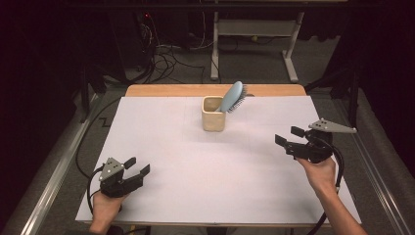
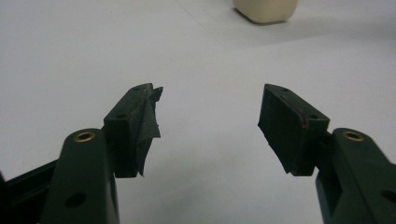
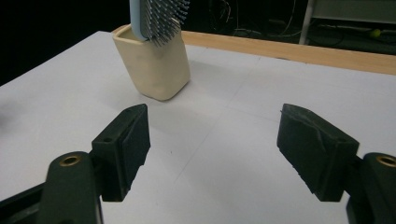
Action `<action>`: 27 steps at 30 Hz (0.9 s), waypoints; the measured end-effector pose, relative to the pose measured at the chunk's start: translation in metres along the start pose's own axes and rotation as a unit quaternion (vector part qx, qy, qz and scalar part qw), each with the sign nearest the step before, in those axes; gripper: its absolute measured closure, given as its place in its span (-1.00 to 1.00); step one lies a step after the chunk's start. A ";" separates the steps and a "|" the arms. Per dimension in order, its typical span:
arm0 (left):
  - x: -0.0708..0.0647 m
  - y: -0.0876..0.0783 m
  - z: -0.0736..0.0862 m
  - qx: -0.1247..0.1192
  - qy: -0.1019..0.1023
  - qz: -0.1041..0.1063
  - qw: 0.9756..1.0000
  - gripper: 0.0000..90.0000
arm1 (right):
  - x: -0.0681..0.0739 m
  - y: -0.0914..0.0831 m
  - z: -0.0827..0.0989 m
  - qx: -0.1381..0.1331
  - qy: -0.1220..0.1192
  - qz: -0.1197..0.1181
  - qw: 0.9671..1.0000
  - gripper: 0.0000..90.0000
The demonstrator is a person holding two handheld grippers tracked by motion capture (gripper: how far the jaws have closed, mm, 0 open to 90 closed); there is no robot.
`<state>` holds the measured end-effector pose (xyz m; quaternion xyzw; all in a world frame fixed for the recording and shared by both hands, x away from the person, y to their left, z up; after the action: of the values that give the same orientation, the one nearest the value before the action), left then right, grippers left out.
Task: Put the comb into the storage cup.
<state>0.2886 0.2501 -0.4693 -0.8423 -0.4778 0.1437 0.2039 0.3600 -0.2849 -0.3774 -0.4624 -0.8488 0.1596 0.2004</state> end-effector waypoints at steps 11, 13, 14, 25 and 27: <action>0.000 -0.001 0.000 -0.001 0.000 0.000 1.000 -0.17 | -0.002 -0.005 0.005 -0.004 0.003 0.000 1.000 -0.40; 0.000 -0.001 0.000 -0.001 0.000 0.000 1.000 -0.17 | -0.003 -0.006 0.006 -0.006 0.005 0.001 1.000 -0.40; 0.000 -0.001 0.000 -0.001 0.000 0.000 1.000 -0.17 | -0.003 -0.007 0.006 -0.007 0.006 0.000 1.000 -0.40; -0.001 -0.001 0.000 -0.002 0.000 -0.001 1.000 -0.17 | -0.006 -0.013 0.011 -0.010 0.012 0.001 1.000 -0.40; -0.001 -0.001 0.000 -0.003 0.000 -0.001 1.000 -0.17 | -0.006 -0.014 0.012 -0.010 0.013 0.001 1.000 -0.40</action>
<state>0.2874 0.2502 -0.4684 -0.8425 -0.4788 0.1424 0.2018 0.3474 -0.2985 -0.3823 -0.4672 -0.8471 0.1456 0.2069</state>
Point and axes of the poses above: each handheld gripper's, and its own axes: y roughly forward along the jaws, z roughly out of its underside, x roughly to its left, the point moved 1 cm from there along y, roughly forward along the jaws, and after that the axes turned 4 degrees about y, right-handed, at the moved point
